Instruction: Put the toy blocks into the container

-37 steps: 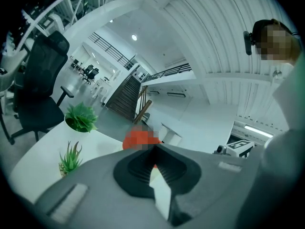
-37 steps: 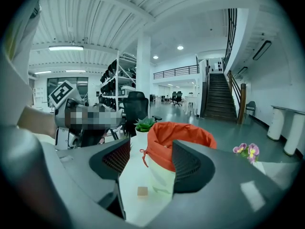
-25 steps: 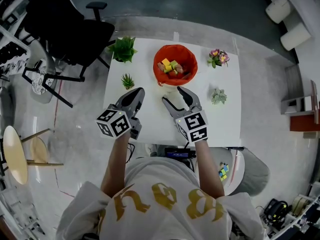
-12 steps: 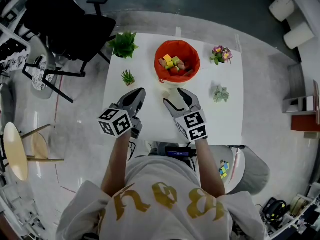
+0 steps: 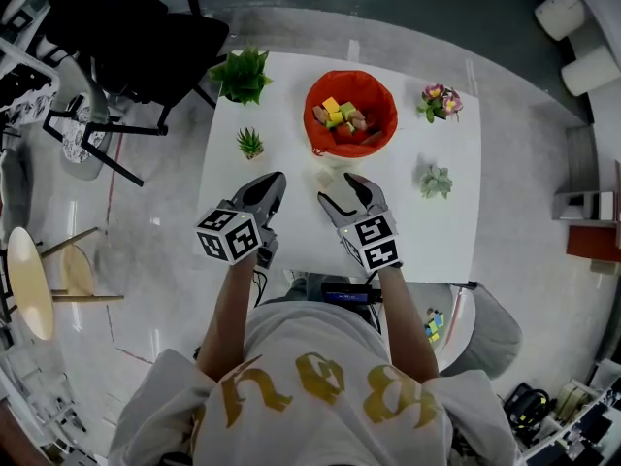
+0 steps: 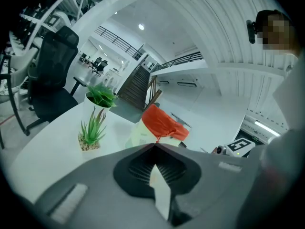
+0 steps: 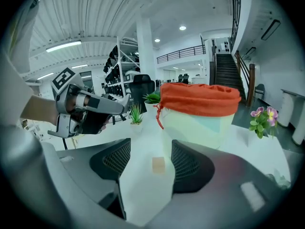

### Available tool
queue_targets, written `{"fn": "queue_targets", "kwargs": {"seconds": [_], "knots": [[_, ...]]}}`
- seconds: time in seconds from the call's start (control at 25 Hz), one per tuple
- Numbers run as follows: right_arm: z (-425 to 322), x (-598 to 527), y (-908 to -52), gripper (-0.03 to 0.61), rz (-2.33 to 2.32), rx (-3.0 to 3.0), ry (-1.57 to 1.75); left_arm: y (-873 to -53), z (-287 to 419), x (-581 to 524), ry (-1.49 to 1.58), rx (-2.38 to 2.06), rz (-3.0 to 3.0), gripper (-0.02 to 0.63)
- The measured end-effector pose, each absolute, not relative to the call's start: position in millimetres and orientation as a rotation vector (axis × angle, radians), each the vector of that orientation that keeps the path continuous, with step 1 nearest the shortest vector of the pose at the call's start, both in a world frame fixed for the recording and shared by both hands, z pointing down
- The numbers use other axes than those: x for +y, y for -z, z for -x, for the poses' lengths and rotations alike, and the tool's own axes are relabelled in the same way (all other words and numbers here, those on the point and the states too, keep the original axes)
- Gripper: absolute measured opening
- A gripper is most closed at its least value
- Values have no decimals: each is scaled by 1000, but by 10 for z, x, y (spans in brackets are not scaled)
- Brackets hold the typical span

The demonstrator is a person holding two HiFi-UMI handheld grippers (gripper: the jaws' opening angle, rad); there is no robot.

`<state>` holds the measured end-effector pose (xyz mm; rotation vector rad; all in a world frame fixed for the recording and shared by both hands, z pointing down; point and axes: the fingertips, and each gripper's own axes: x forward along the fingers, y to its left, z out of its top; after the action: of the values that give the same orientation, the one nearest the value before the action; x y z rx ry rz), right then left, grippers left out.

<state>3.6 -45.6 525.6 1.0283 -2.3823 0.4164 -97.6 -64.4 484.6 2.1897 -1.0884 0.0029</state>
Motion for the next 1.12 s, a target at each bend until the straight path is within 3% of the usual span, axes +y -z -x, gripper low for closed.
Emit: {"fn": "queue_targets", "kwargs": {"seconds": [1.12], "knots": [[14, -614, -5964, 264, -998, -2199, -552, -5337, 903, -784, -61, -1088, -2098, 1]]}}
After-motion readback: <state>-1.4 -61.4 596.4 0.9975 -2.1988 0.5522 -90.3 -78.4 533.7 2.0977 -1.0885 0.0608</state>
